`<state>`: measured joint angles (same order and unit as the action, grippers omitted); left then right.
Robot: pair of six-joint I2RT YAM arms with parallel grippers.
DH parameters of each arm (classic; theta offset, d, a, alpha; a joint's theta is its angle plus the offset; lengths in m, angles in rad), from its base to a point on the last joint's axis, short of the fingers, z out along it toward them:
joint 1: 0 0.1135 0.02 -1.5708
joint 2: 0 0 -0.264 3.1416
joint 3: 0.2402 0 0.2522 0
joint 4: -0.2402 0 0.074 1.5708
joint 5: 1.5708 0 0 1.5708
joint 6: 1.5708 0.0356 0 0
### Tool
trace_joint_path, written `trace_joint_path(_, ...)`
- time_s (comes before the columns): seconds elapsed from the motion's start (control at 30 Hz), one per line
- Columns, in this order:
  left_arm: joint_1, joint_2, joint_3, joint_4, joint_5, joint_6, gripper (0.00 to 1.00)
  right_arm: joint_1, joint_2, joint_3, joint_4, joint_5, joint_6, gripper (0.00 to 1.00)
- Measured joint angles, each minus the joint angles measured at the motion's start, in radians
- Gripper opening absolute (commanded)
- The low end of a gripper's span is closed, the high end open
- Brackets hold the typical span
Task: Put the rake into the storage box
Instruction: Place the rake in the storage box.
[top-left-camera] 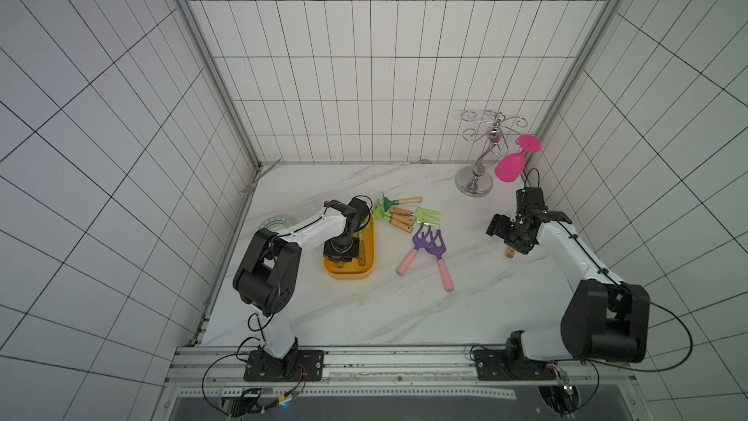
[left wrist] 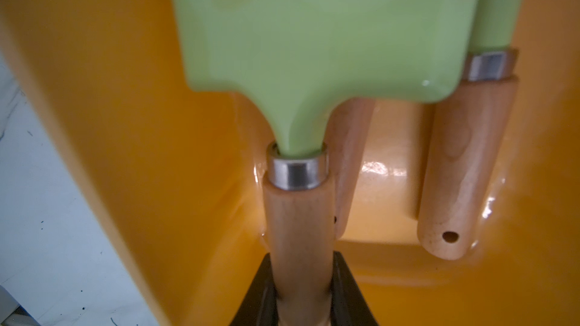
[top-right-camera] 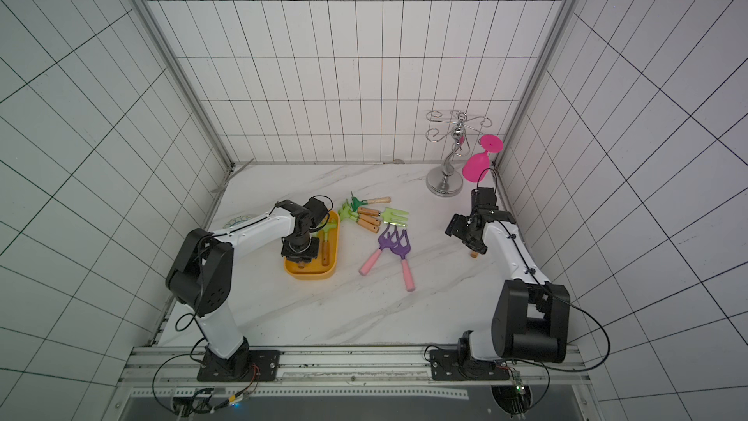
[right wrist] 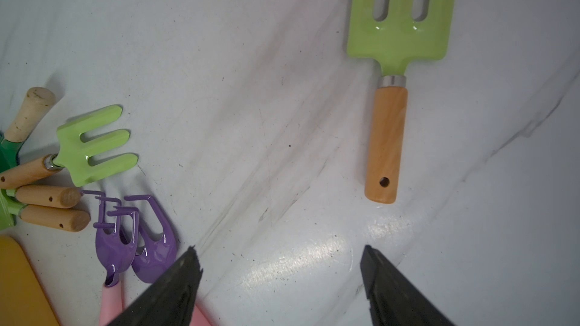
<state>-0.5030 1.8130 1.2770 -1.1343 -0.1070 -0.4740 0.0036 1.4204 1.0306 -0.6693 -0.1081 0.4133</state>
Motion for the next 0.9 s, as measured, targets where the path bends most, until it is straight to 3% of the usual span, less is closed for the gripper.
trace_joint_path(0.3, 0.003, 0.029, 0.038, -0.028, -0.003, -0.037, 0.25, -0.039, 0.0, -0.013, 0.016, -0.011, -0.002, 0.84)
trace_joint_path(0.9, 0.027, -0.105, -0.04, 0.0, 0.06, -0.201, 0.27, -0.044, 0.0, -0.029, 0.021, -0.018, -0.003, 0.83)
